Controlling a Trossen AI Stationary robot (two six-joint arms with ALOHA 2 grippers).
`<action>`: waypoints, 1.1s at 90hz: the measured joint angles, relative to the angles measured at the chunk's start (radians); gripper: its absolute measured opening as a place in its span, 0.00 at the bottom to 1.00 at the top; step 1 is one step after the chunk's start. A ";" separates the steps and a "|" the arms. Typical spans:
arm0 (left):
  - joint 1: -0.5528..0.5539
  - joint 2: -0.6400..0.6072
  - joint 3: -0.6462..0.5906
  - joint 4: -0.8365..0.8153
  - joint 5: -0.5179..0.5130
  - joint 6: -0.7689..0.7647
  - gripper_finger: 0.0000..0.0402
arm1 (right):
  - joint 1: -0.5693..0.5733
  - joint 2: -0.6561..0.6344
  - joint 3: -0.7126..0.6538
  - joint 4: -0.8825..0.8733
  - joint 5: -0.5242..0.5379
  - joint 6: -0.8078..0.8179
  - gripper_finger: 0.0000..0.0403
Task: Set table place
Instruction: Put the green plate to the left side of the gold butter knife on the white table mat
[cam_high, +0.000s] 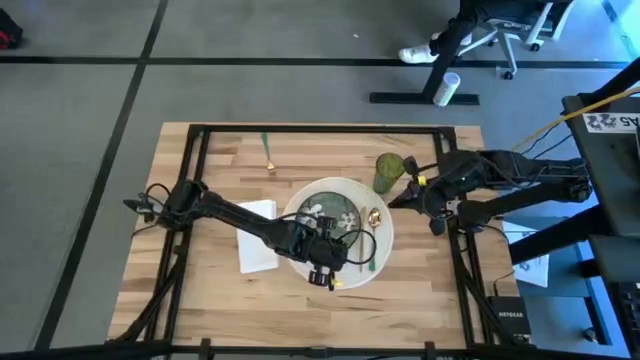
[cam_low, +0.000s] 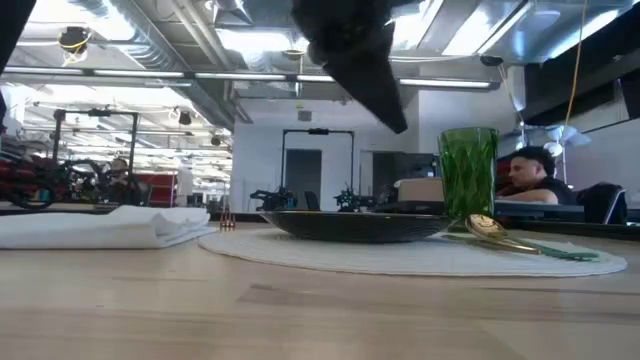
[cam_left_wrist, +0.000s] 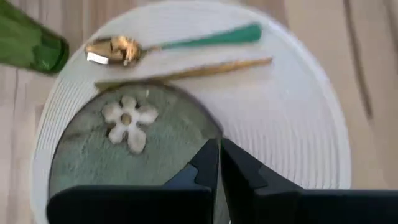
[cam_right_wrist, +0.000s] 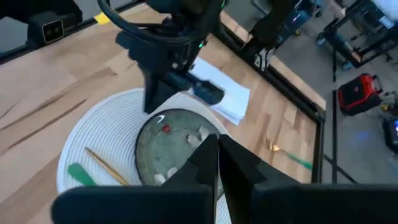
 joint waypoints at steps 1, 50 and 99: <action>0.000 0.000 -0.006 0.012 0.008 0.002 0.00 | 0.000 0.000 0.000 -0.001 0.000 -0.002 0.00; 0.027 -0.005 -0.217 0.361 0.205 -0.017 0.00 | 0.000 -0.067 -0.052 0.046 -0.003 -0.032 0.00; 0.082 -0.280 -0.603 0.765 0.273 -0.085 0.00 | -0.001 -0.250 -0.450 0.497 -0.031 -0.005 0.00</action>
